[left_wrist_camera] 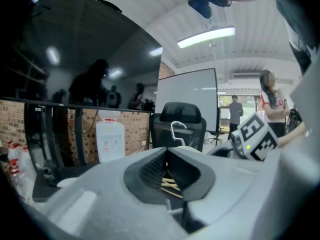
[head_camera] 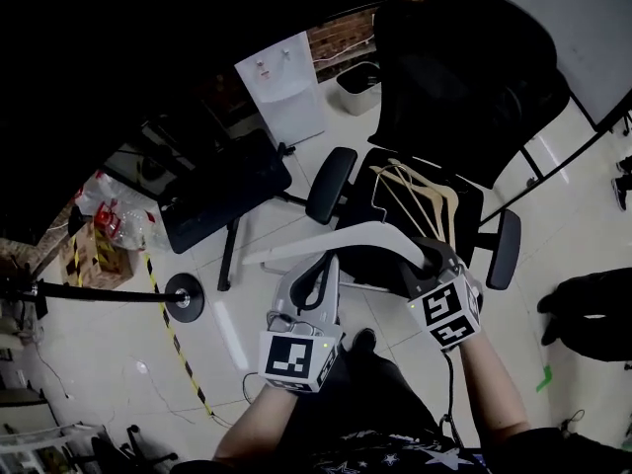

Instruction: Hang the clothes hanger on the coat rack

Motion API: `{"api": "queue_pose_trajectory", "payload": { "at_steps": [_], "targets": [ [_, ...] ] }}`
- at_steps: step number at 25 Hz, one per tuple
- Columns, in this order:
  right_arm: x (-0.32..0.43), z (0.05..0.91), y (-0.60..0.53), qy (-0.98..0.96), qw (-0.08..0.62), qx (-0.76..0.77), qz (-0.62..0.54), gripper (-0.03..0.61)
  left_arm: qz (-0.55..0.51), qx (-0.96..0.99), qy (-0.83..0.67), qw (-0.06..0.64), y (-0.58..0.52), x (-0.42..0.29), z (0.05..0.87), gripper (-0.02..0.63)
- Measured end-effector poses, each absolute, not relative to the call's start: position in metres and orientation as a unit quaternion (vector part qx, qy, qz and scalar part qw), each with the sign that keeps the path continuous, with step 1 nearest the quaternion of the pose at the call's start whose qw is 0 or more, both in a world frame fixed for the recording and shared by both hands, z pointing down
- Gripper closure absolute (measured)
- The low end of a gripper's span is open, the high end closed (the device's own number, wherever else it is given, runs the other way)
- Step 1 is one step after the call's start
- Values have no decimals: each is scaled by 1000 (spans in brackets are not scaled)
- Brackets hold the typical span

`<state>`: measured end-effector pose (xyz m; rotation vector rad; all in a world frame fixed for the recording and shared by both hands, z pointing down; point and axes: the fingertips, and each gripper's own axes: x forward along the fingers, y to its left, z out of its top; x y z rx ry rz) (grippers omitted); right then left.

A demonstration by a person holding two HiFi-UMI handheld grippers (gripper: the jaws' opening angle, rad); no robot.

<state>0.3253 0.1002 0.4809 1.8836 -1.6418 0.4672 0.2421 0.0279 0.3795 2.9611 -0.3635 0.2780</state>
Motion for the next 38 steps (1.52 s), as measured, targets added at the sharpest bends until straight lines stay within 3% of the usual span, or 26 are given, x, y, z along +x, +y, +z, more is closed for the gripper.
{"api": "queue_pose_trajectory", "payload": {
  "at_steps": [11,23,38],
  "targets": [
    [231,436,6,-740,307,594,76,488,64,960,-268,48,-30,152,329,609],
    [82,416,-91,-834,305,460,2,488,48,893,-445,49,-94,-14,324,609],
    [-112,369,-192,-881,302,346,-118,488,8,839,-542,35,-168,-198,293,609]
  ]
}}
